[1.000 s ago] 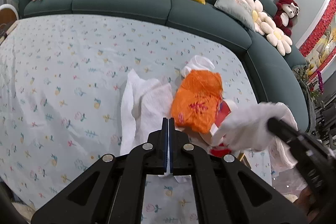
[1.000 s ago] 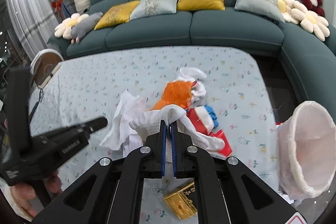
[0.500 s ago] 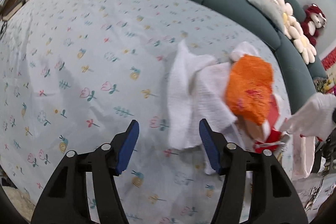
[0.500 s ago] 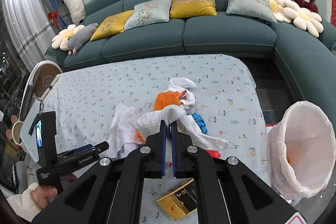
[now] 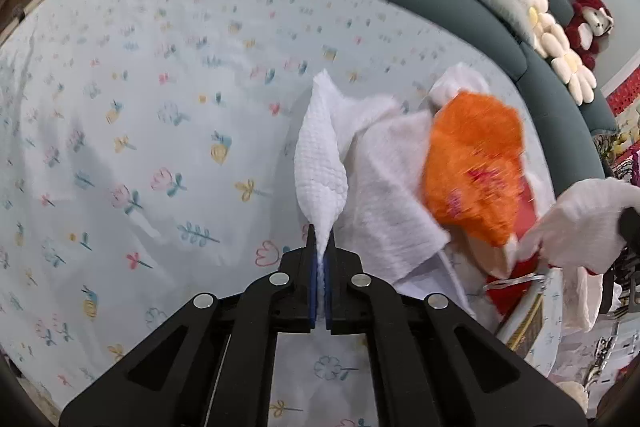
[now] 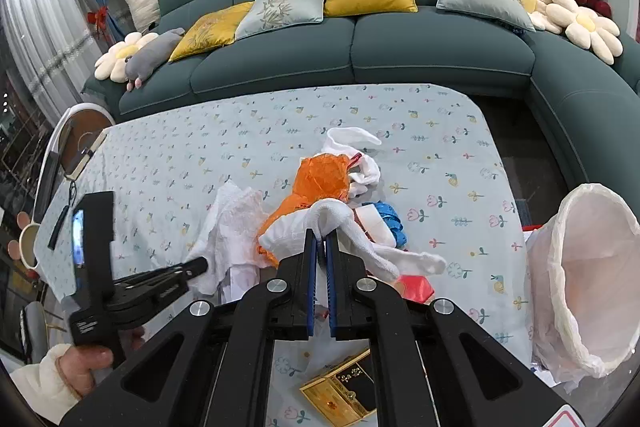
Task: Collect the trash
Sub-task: 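Carry the tissue and glove to the wastebasket and open both tools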
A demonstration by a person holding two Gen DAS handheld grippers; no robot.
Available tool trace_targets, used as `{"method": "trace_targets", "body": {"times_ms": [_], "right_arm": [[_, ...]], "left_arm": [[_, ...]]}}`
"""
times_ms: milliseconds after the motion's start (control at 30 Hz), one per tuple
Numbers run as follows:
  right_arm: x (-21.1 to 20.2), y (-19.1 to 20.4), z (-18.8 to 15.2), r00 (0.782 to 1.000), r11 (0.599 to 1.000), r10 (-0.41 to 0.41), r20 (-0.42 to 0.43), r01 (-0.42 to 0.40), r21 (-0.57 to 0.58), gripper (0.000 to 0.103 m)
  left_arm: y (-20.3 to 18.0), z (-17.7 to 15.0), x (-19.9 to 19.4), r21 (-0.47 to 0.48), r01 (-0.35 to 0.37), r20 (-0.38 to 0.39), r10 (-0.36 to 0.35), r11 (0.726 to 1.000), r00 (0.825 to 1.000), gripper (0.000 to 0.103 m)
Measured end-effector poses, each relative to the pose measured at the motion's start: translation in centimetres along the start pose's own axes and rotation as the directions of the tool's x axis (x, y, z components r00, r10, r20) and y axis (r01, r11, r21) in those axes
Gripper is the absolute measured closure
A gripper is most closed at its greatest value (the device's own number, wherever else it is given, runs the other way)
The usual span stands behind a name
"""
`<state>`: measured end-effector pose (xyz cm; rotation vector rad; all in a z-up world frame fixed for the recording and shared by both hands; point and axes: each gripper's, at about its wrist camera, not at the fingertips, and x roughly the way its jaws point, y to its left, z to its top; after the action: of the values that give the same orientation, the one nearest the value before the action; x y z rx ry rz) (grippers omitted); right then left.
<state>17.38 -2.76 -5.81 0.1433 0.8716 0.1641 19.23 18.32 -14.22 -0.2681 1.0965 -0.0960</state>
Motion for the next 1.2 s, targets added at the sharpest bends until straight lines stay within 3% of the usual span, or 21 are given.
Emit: {"method": "trace_targets", "body": {"times_ms": [267,600,1200], "right_arm": [[-2.6,-0.6,0.6,0.998,1.0,0.001,0.055,-0.002,0.009,0.098],[-7.9,-3.7,0.6,0.99,0.998,-0.024,0.142,0.016,0.058,0.098],[-15.5,-15.3,-2.5,0.958,0.968,-0.176,0.227,0.127,0.215,0.098]], "left_arm": [[-2.9,1.3,-5.3,0.033,0.069,0.102,-0.072,0.997,0.992,0.102],[-11.3,1.5,-10.6,0.167,0.154,0.178,-0.183,0.974,0.967,0.102],[-27.3,-1.9,-12.9,0.397,0.265,0.12,-0.336,0.879,0.934,0.102]]}}
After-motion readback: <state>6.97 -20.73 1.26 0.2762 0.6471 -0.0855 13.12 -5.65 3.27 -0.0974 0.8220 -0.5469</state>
